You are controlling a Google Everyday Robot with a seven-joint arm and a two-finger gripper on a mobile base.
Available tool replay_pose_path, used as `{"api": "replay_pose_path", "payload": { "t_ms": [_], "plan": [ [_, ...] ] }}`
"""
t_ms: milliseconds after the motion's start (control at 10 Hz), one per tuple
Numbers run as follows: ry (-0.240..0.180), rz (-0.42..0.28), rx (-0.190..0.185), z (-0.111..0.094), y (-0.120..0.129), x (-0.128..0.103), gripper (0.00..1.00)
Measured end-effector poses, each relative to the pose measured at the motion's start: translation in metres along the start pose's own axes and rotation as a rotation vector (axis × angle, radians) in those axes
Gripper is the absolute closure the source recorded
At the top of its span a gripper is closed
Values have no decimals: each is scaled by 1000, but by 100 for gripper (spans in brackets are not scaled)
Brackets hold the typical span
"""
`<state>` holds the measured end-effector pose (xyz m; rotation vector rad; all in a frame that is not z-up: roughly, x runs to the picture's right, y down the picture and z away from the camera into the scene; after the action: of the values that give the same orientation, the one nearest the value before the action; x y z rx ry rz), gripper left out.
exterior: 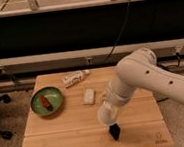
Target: Place the ceramic cup over the eraser
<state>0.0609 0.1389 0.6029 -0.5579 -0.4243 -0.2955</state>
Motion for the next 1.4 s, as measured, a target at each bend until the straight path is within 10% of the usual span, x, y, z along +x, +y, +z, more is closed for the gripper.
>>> {"api": "replay_pose_path", "payload": {
  "t_ms": [1400],
  "plan": [
    [-27,83,-53,4,46,12,100]
  ]
}}
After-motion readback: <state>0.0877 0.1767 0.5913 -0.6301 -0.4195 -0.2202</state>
